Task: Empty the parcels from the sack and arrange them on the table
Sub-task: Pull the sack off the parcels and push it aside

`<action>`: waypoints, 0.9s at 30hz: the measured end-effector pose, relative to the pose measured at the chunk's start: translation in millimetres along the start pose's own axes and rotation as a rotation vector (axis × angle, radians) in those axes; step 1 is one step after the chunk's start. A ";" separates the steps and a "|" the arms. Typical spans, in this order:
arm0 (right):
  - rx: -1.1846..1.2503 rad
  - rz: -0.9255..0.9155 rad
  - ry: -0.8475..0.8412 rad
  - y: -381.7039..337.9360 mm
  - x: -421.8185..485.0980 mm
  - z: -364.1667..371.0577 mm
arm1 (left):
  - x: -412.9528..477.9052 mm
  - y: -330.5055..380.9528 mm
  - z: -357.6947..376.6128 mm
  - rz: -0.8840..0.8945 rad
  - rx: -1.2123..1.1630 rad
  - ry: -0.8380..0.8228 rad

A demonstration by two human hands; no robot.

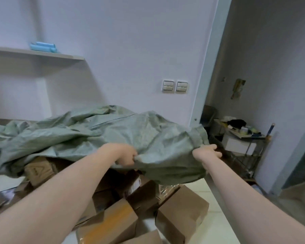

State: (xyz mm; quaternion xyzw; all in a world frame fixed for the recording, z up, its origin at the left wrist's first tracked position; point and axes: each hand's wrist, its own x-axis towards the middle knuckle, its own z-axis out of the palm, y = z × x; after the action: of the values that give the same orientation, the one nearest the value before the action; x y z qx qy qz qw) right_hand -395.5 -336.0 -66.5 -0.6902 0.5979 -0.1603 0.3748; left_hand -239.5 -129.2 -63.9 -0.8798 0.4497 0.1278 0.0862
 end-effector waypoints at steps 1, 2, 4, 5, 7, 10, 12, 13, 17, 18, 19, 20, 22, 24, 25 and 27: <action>-0.084 -0.028 0.012 0.2 -0.8 9.1 | -0.5 0.5 8.3 0.034 0.011 -0.104; -0.160 -0.070 0.032 -1.5 -3.0 18.1 | -0.8 0.9 14.6 0.046 -0.010 -0.159; -0.259 -0.196 0.065 -10.6 -8.3 38.5 | -4.1 -2.1 22.7 0.041 -0.058 -0.123; -0.294 -0.267 0.079 -16.3 -12.9 47.1 | -4.6 -5.0 24.4 0.030 -0.063 -0.042; -0.356 -0.432 0.141 -30.0 -27.2 69.2 | -8.3 -21.3 27.2 -0.002 -0.070 0.141; -0.390 -0.685 0.152 -56.2 -61.7 105.5 | -23.2 -57.9 28.4 -0.087 -0.035 0.291; -0.393 -0.805 0.064 -78.5 -88.3 131.3 | -34.5 -91.8 29.8 -0.166 -0.024 0.370; -0.385 -0.863 -0.013 -89.6 -100.4 145.7 | -40.2 -110.8 31.5 -0.209 -0.033 0.419; -0.420 -1.073 -0.269 -127.4 -146.6 204.9 | -62.6 -192.3 43.1 -0.401 -0.111 0.559; -0.434 -1.109 -0.285 -137.3 -157.3 220.7 | -68.4 -214.7 46.8 -0.448 -0.132 0.574; -0.443 -1.132 -0.296 -147.8 -169.0 236.2 | -74.1 -238.4 51.6 -0.492 -0.152 0.587; -0.444 -1.137 -0.308 -158.0 -181.0 251.9 | -80.2 -261.8 57.1 -0.535 -0.176 0.595; -0.421 -1.089 -0.318 -179.4 -202.7 284.4 | -89.7 -309.2 68.4 -0.617 -0.233 0.582; -0.435 -0.962 -0.329 -198.6 -218.3 316.7 | -96.1 -356.8 78.5 -0.700 -0.303 0.530; -0.473 -0.898 -0.335 -207.3 -223.2 333.5 | -99.0 -380.3 82.2 -0.738 -0.352 0.493; -0.549 -0.832 -0.380 -218.1 -231.3 360.5 | -100.1 -423.8 88.7 -0.798 -0.450 0.426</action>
State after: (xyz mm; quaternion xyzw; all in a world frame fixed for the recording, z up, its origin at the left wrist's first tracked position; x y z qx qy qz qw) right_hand -54.4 1.0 -100.0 -0.9585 0.2152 -0.0050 0.1871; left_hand 35.7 217.5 -102.5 -0.9865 0.0474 -0.0036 -0.1569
